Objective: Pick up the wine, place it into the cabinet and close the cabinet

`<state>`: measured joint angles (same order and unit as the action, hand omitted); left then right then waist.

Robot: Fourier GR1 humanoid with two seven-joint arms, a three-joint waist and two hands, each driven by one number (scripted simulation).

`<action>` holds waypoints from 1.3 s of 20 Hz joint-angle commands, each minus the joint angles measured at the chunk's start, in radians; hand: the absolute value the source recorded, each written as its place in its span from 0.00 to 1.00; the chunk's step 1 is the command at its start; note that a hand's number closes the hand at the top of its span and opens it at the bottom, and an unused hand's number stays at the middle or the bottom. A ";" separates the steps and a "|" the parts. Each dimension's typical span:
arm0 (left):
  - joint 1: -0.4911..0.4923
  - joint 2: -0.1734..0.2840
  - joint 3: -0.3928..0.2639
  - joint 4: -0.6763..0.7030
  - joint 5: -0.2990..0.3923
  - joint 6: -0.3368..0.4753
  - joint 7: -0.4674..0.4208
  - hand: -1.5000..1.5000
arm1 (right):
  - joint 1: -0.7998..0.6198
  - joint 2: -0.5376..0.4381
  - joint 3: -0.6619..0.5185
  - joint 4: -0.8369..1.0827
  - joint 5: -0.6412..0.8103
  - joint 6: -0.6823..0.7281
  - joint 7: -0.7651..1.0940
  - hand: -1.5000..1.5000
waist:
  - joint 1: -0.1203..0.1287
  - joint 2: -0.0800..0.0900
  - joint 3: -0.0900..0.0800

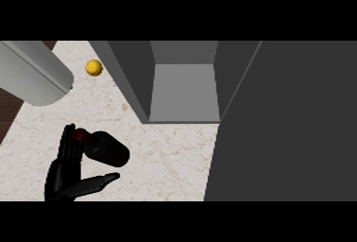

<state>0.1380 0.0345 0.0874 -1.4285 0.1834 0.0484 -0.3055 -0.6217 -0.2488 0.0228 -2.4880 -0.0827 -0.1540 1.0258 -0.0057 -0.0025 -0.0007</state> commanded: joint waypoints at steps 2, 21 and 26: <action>0.023 -0.008 0.009 0.128 0.010 -0.054 -0.120 0.00 | -0.013 -0.018 -0.054 -0.069 -0.109 0.000 0.088 0.00 | 0.001 0.000 0.000; -0.211 -0.018 0.071 0.486 0.050 -0.120 -0.279 0.00 | -0.043 -0.029 -0.054 -0.086 -0.089 -0.029 0.125 0.00 | 0.001 -0.001 0.000; -0.306 0.027 0.121 0.650 0.102 -0.245 -0.339 1.00 | -0.013 -0.005 -0.007 -0.072 -0.047 -0.037 0.097 0.00 | -0.003 0.001 0.000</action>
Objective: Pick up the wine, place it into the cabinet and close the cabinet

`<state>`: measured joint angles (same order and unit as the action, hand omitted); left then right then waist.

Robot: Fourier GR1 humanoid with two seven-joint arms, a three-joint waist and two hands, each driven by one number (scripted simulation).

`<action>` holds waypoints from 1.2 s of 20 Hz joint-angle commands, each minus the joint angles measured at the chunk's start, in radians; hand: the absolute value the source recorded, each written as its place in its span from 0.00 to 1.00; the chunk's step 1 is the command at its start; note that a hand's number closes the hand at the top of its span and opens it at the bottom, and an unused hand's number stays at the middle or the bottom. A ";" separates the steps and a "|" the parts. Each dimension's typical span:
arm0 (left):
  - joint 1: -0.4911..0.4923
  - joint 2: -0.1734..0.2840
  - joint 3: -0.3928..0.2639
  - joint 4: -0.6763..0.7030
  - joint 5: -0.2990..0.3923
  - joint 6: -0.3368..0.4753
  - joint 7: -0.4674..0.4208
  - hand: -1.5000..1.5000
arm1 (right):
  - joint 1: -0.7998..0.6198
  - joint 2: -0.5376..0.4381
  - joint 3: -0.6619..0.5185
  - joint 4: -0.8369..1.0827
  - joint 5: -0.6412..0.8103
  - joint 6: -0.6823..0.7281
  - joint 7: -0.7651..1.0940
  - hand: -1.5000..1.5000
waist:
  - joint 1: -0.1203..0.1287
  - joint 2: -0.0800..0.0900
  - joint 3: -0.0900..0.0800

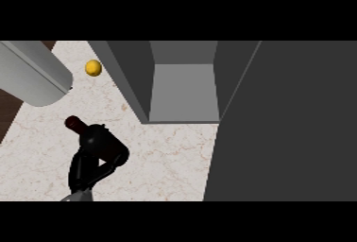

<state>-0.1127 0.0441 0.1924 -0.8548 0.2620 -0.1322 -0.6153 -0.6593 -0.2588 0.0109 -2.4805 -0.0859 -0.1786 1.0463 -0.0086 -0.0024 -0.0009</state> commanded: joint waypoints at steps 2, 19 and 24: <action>-0.025 -0.007 -0.037 0.008 -0.026 -0.022 -0.015 1.00 | 0.105 -0.022 -0.109 -0.147 -0.158 0.031 0.063 0.00 | -0.002 -0.001 0.002; -0.086 -0.026 -0.161 -0.108 -0.199 0.104 -0.113 1.00 | 0.081 0.002 -0.009 -0.109 -0.064 0.001 0.040 0.00 | 0.007 -0.002 0.001; -0.024 -0.015 -0.207 -0.241 -0.218 0.096 -0.162 1.00 | 0.098 -0.010 -0.059 -0.100 -0.115 0.019 0.041 0.00 | 0.009 -0.003 0.002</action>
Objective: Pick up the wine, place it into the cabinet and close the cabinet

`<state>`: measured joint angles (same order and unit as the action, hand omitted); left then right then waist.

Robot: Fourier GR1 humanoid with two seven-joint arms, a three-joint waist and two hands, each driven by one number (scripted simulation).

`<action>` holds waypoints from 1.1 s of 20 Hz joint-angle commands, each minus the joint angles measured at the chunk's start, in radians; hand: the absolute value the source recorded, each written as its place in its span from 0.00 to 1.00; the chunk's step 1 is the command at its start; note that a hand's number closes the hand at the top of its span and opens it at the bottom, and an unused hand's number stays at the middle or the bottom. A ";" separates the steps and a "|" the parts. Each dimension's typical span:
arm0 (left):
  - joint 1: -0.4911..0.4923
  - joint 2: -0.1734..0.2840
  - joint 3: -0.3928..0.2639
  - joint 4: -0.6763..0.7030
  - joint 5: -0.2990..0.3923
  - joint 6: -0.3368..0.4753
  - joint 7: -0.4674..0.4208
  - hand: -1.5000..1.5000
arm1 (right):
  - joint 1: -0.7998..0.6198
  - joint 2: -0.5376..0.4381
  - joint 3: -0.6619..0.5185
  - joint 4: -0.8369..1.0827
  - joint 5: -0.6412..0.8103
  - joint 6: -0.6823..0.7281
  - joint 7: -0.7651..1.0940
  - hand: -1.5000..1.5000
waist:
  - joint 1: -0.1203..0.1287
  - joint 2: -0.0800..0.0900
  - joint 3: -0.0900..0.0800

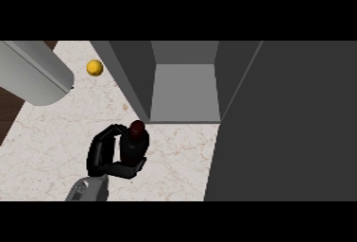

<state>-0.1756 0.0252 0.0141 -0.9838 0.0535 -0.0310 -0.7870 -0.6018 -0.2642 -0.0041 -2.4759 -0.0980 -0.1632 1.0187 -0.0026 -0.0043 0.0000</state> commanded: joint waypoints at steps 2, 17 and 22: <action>0.074 -0.024 -0.085 -0.179 -0.018 0.038 0.035 1.00 | 0.049 -0.018 -0.081 -0.098 -0.134 0.018 0.068 0.00 | 0.002 -0.001 0.001; -0.166 -0.025 -0.320 -0.605 0.152 0.335 0.652 1.00 | 0.075 0.038 0.030 -0.132 -0.042 -0.011 0.059 0.00 | -0.008 -0.002 0.001; -0.281 -0.025 -0.398 -0.581 0.131 0.496 0.714 1.00 | 0.040 0.020 -0.034 -0.024 -0.094 0.028 -0.017 0.00 | -0.004 0.002 0.000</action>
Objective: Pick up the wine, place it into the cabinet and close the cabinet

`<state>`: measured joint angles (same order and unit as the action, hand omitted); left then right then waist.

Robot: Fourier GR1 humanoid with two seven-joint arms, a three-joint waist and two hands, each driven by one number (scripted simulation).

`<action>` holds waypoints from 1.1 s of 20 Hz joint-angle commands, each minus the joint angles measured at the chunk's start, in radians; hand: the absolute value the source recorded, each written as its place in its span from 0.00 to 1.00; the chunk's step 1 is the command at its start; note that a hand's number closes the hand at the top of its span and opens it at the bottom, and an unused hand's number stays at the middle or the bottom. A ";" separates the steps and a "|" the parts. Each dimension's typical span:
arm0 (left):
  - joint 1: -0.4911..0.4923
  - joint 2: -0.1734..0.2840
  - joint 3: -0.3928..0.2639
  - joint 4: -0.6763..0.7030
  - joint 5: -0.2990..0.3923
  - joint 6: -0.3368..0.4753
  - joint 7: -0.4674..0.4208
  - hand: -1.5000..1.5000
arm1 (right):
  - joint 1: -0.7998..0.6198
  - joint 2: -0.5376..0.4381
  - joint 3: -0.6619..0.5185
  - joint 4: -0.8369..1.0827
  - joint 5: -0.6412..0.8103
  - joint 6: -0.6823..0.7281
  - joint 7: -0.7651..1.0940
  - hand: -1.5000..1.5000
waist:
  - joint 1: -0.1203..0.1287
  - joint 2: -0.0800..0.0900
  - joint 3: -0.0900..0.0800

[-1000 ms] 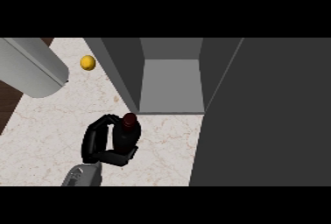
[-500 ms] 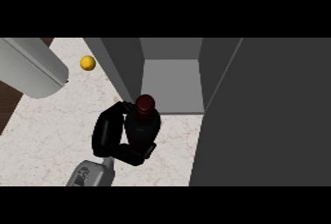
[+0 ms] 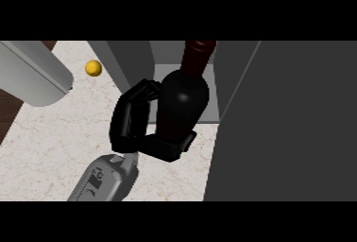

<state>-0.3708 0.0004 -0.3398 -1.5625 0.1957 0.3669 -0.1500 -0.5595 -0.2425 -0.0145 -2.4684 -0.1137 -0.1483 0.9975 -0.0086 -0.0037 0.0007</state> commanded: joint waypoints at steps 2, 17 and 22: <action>-0.138 0.000 0.023 0.073 0.030 0.078 0.059 1.00 | 0.002 -0.002 -0.023 -0.041 -0.094 0.017 0.027 0.00 | 0.000 0.003 -0.001; -0.300 0.000 0.000 0.353 -0.052 0.178 -0.036 1.00 | 0.049 0.025 -0.050 -0.038 -0.092 0.046 -0.046 0.00 | -0.005 0.005 0.000; -0.388 0.000 0.016 0.518 0.014 0.197 -0.116 1.00 | -0.008 -0.009 -0.112 -0.043 -0.157 0.048 0.003 0.00 | -0.017 0.007 -0.001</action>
<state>-0.7278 0.0007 -0.3070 -1.1520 0.1709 0.5421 -0.1880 -0.5672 -0.2449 -0.0753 -2.4534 -0.1446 -0.1104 0.9813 -0.0190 0.0012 0.0002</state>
